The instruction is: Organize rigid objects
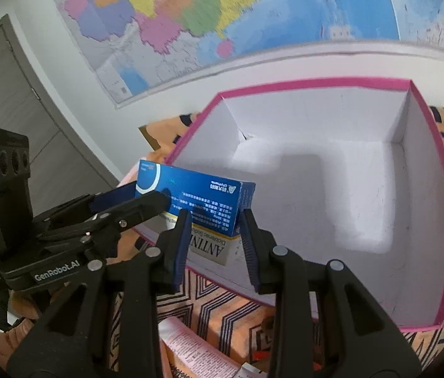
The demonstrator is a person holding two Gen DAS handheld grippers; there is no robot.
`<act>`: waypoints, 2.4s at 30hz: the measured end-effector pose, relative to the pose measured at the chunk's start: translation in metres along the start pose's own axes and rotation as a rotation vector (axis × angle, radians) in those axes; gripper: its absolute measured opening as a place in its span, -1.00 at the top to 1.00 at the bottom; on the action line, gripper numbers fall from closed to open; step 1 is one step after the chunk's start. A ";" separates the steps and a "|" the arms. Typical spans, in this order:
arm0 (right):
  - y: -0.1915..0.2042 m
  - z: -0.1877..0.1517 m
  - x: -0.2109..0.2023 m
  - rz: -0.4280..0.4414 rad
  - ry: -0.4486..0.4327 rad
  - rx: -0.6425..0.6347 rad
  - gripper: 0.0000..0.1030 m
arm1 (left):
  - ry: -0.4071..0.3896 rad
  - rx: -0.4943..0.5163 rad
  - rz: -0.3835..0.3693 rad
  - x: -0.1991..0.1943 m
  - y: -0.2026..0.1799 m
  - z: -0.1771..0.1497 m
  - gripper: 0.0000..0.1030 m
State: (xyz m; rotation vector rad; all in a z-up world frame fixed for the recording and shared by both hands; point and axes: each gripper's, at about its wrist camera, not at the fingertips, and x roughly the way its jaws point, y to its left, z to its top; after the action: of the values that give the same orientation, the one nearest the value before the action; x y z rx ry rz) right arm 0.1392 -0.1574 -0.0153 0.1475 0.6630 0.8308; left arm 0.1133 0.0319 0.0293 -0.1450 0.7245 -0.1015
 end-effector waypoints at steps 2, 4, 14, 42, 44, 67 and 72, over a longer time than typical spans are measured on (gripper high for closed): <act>-0.001 0.000 0.005 -0.005 0.014 0.003 0.32 | 0.011 -0.002 0.004 0.005 0.001 0.000 0.00; -0.002 -0.001 0.010 -0.002 0.045 0.004 0.32 | 0.026 -0.010 0.008 0.010 0.003 -0.001 0.00; -0.005 -0.003 0.015 -0.052 0.056 -0.004 0.32 | -0.011 0.016 0.061 0.000 0.001 -0.007 0.00; -0.022 -0.142 -0.095 -0.035 0.109 0.071 0.31 | 0.162 0.258 -0.344 -0.047 -0.093 -0.134 -0.04; -0.017 -0.144 -0.092 -0.013 0.117 0.063 0.31 | 0.178 0.267 -0.365 -0.047 -0.097 -0.138 -0.04; -0.012 -0.143 -0.066 0.041 0.147 0.082 0.31 | 0.292 0.127 -0.356 -0.019 -0.064 -0.152 0.52; -0.012 -0.141 -0.048 0.058 0.185 0.111 0.31 | 0.303 0.094 -0.351 -0.015 -0.052 -0.155 0.53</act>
State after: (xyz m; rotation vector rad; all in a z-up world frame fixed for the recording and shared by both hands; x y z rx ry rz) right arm 0.0388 -0.2189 -0.1077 0.1928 0.8831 0.8700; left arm -0.0035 -0.0326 -0.0663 -0.1682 0.9893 -0.4999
